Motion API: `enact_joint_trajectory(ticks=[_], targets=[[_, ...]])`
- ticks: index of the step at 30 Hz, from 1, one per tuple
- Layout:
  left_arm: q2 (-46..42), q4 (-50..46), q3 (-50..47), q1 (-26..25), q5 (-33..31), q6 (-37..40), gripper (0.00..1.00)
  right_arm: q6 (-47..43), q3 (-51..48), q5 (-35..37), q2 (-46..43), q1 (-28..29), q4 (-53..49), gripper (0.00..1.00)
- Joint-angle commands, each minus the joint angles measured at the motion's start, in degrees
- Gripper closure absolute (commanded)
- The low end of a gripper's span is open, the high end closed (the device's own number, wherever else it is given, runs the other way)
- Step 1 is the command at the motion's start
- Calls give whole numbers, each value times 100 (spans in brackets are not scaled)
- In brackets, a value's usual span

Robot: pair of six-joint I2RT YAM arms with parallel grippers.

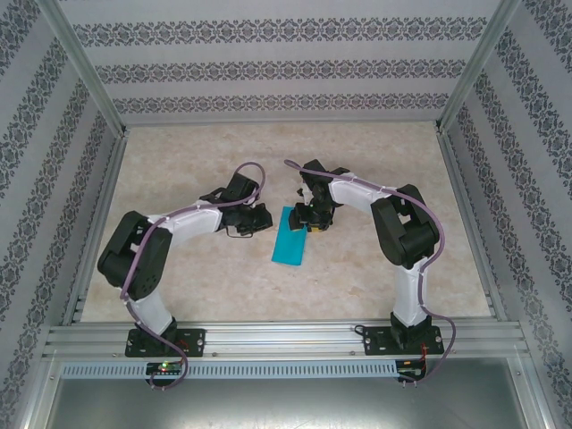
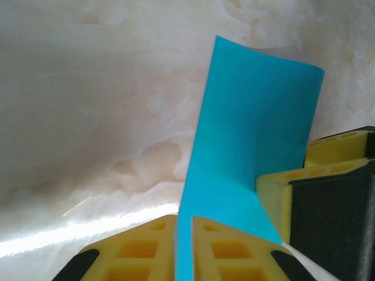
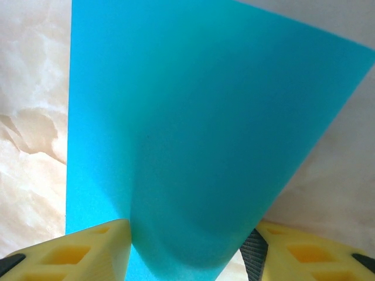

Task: Fold a paper plane with a square sheet of paper (pick it up from the middle)
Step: Hold the square sheet of paper at the center of the table.

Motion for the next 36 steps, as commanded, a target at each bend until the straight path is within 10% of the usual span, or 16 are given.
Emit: enact_joint_trajectory(ticks=[1,36], targets=[[393,78,336,76,510,-90,88,-43,-109,516,216,-65,-416,45],[1527,-254,686,63,1070,-163,92,997,-890,-404,-1019,-274,886,42]])
